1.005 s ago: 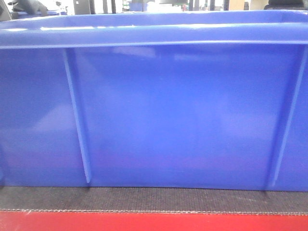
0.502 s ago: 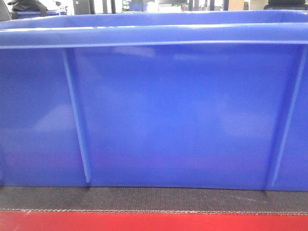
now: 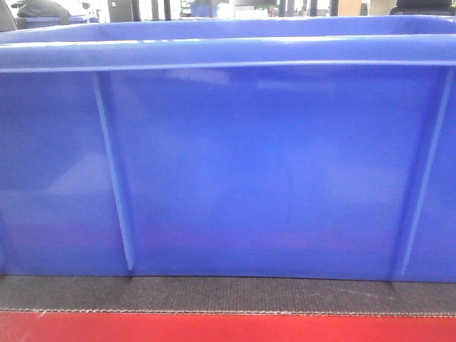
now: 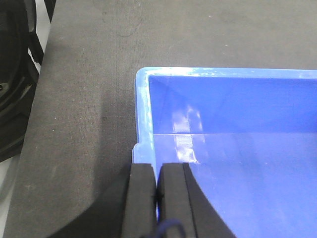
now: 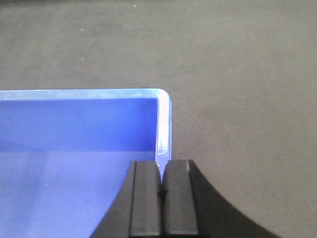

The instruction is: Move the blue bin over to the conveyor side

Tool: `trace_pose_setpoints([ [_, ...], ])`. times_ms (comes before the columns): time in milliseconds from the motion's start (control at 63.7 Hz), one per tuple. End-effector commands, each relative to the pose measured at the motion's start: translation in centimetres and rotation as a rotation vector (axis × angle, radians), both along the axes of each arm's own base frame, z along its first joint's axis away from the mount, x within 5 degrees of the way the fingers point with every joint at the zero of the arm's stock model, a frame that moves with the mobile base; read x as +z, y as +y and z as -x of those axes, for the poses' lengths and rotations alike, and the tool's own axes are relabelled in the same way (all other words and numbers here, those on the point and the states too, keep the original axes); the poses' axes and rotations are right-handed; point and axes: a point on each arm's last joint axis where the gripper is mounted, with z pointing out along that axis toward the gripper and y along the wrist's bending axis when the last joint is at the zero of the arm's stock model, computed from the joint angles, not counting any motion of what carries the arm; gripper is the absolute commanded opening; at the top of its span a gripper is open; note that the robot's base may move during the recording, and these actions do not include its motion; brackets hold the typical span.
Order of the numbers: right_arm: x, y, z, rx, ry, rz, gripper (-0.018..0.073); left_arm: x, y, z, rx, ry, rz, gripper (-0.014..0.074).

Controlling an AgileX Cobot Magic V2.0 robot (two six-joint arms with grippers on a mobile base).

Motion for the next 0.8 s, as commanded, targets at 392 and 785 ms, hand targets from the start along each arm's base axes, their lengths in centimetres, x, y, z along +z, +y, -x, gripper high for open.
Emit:
trace_pose_setpoints([
  [392, -1.8, -1.2, 10.3, -0.015, -0.362, -0.021, -0.0081, -2.9, 1.1, 6.2, -0.014, -0.15, 0.055, -0.0008],
  [785, -8.2, -2.3, 18.3, -0.034, -0.53, 0.033, -0.0081, -8.8, 2.1, 12.6, -0.05, -0.457, 0.108, -0.0008],
])
